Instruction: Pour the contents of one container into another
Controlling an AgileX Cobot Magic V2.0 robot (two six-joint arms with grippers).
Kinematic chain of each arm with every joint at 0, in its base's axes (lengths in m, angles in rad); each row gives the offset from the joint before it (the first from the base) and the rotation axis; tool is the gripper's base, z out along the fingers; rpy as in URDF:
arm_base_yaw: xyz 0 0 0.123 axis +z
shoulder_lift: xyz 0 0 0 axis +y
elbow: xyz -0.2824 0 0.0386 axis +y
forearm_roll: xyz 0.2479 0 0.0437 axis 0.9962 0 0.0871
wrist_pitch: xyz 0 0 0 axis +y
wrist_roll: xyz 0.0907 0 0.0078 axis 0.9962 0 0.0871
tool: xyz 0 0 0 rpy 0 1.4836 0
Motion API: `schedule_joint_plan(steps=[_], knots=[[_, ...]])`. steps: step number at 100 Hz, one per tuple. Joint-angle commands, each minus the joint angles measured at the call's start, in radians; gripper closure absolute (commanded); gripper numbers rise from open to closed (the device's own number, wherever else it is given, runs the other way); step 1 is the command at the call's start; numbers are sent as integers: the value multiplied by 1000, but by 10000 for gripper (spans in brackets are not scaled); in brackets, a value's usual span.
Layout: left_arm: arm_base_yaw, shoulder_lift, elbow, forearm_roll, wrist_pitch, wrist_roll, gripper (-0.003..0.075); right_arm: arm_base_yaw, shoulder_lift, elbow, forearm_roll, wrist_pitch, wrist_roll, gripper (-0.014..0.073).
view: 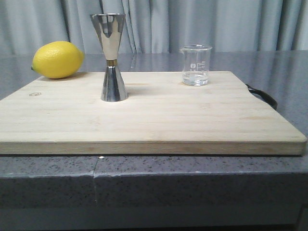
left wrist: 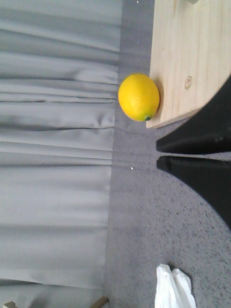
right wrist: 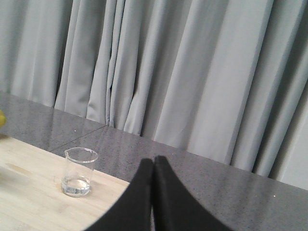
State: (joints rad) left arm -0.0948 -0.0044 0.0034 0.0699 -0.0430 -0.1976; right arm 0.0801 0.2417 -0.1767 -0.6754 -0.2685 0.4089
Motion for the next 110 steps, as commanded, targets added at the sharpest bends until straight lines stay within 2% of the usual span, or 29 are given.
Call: schedule_joint_plan(steps=[1,110], knots=[[9,-25,37,-10,-38,6,739,3,7,-27,15,-58,-3,665],[9,-25,37,-10,-25,6,739,3,7,-27,15,-58,-3,666]])
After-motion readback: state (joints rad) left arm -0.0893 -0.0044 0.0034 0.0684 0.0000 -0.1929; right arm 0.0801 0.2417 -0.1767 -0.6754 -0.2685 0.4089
